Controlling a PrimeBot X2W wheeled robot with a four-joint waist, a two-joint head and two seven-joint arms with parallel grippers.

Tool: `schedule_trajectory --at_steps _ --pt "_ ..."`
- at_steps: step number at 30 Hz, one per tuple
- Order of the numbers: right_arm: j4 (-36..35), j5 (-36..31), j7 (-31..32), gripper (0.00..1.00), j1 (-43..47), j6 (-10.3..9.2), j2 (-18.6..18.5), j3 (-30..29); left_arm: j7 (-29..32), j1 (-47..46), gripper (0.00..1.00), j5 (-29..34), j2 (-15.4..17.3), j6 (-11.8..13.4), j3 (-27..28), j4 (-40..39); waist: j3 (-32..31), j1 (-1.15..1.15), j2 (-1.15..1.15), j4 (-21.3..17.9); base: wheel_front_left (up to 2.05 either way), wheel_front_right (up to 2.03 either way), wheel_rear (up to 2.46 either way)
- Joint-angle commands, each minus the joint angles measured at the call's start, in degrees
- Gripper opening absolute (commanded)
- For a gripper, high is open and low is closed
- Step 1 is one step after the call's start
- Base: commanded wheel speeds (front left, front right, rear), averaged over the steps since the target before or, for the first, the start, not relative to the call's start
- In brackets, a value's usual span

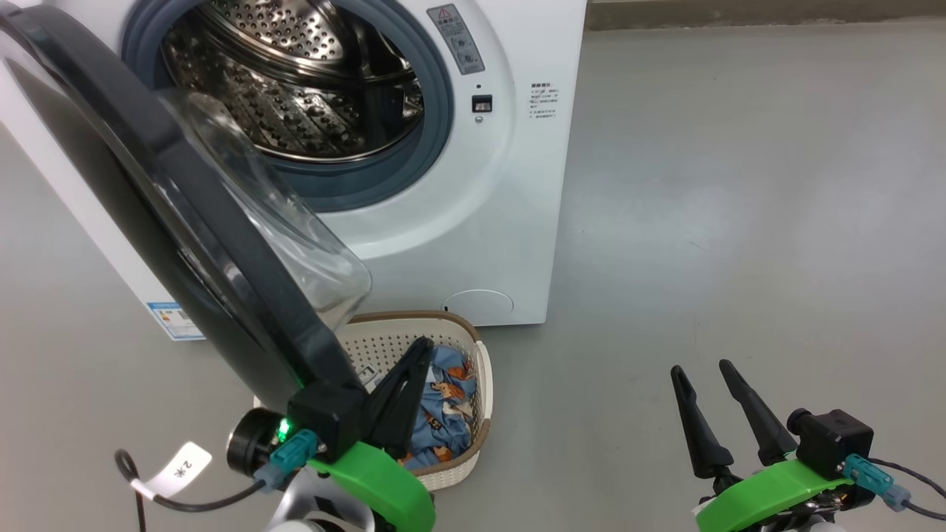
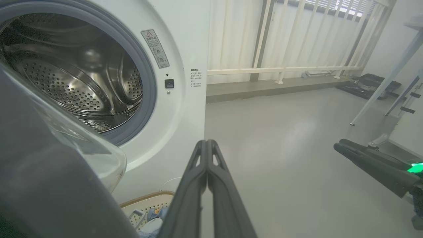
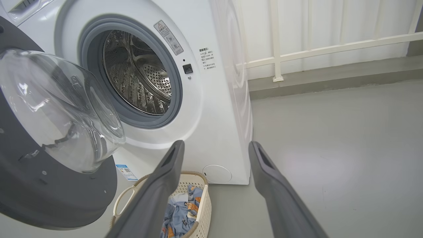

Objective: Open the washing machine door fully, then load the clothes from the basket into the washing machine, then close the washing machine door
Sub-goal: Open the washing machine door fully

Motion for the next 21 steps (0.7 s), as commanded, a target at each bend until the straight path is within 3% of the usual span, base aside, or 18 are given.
schedule_trajectory --at_steps 1,21 --pt "-1.1 -0.4 -0.7 1.0 -2.0 0.09 -0.1 1.5 -0.1 -1.0 0.0 -0.2 0.4 0.7 2.0 -0.9 0.0 0.0 0.0 -0.1 0.0 0.0 0.0" --pt "-1.5 -0.8 -0.7 1.0 -1.9 0.09 0.3 1.7 -1.3 -0.4 0.0 -3.1 1.2 3.9 4.7 5.7 -0.3 0.0 0.0 0.5 0.0 0.0 0.0"
